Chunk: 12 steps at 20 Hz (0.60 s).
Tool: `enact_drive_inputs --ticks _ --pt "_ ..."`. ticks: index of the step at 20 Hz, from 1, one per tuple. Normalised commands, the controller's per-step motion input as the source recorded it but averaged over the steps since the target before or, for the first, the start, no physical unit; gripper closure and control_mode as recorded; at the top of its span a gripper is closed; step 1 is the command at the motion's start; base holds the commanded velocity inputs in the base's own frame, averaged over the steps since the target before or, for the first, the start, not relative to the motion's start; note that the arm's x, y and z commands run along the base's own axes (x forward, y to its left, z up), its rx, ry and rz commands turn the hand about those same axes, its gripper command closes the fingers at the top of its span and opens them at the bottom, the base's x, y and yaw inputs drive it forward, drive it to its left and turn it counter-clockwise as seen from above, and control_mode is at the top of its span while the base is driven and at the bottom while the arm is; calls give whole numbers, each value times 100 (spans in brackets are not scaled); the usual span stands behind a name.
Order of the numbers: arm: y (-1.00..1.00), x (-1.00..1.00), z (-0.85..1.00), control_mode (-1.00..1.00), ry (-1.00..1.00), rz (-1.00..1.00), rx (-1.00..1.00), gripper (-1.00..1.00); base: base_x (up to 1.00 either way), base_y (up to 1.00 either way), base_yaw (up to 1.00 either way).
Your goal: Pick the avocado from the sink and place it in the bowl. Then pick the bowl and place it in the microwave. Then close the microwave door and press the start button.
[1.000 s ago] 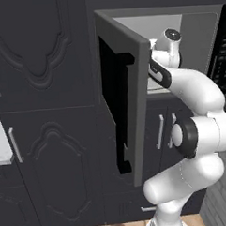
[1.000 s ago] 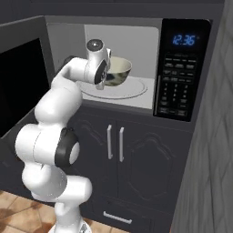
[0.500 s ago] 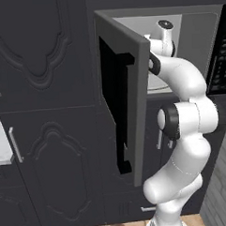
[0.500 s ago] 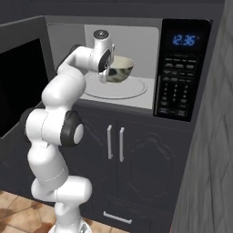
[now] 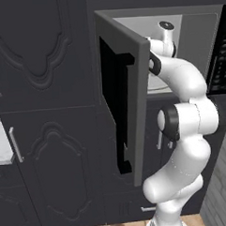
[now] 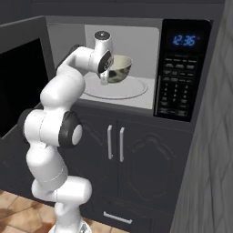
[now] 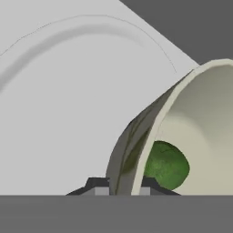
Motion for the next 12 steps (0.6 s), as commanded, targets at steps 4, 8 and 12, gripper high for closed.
enact_drive_inputs --ticks 4,8,12 --pt "-1 5 -62 -100 4 8 -2 -100 0 0 0" --pt "-4 -16 -1 -100 0 3 0 -100 0 0 0" --pt "-7 -67 0 -100 -6 1 0 -100 0 0 0"
